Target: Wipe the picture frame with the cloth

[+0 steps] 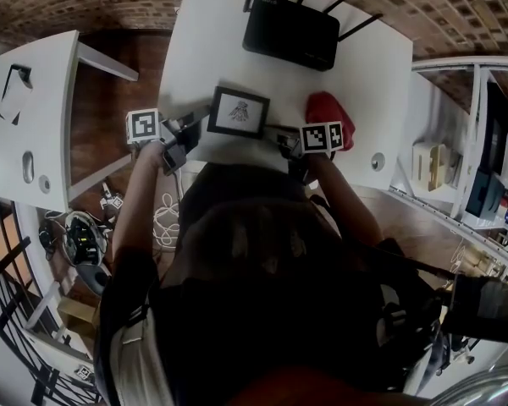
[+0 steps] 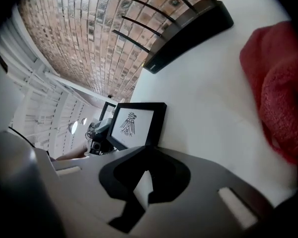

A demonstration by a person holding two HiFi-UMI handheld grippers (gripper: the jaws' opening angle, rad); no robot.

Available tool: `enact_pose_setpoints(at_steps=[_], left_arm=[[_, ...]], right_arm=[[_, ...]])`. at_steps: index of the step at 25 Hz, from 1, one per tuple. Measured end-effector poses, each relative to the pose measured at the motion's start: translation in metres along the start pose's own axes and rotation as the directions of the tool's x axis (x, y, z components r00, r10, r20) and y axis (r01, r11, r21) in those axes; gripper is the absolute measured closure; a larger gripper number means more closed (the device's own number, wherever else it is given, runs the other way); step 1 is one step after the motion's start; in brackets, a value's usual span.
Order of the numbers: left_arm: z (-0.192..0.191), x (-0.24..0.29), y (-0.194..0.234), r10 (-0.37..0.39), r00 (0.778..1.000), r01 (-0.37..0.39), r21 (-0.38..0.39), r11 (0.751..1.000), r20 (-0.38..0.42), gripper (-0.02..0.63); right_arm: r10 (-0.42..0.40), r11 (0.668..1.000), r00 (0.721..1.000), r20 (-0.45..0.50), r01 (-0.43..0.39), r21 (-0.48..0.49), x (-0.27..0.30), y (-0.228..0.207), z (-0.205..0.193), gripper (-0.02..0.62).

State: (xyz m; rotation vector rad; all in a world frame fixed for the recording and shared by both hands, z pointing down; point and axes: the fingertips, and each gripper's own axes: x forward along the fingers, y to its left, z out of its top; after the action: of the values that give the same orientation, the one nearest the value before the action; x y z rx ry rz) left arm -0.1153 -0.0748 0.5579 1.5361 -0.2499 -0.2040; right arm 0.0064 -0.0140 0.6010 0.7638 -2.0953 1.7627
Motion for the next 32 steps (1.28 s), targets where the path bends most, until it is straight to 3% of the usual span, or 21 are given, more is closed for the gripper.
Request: enact_pose_setpoints(at_steps=[8,12,21,28,32], left_arm=[[0.003,0.002,0.020,0.085,0.996,-0.085,0.032,0.996,0.003,0.566],[0.000,0.011,0.031,0.161,0.987,-0.160,0.063,0.985,-0.010,0.567],[0.001,0.033,0.035,0.239,0.971,-0.233,0.143,0.962,-0.026,0.598],[-0.005,0.045,0.040,0.327,0.944,-0.313,0.190,0.930,-0.044,0.601],[-0.005,0.051,0.044,0.402,0.914,-0.382,0.229,0.896,-0.050,0.602]], right_arm=[[-0.017,1.000,0.999,0.030,0.017,0.019,-0.008,-0.004,0.004,0.594],[-0.045,0.999,0.996,0.074,0.043,0.028,-0.020,-0.015,0.015,0.594],[-0.054,0.998,0.991,0.122,0.049,0.041,-0.035,-0.025,0.021,0.594],[-0.036,0.999,0.988,0.151,0.030,0.040,-0.047,-0.033,0.022,0.594],[-0.033,0.999,0.987,0.157,0.028,0.034,-0.052,-0.036,0.021,0.594]])
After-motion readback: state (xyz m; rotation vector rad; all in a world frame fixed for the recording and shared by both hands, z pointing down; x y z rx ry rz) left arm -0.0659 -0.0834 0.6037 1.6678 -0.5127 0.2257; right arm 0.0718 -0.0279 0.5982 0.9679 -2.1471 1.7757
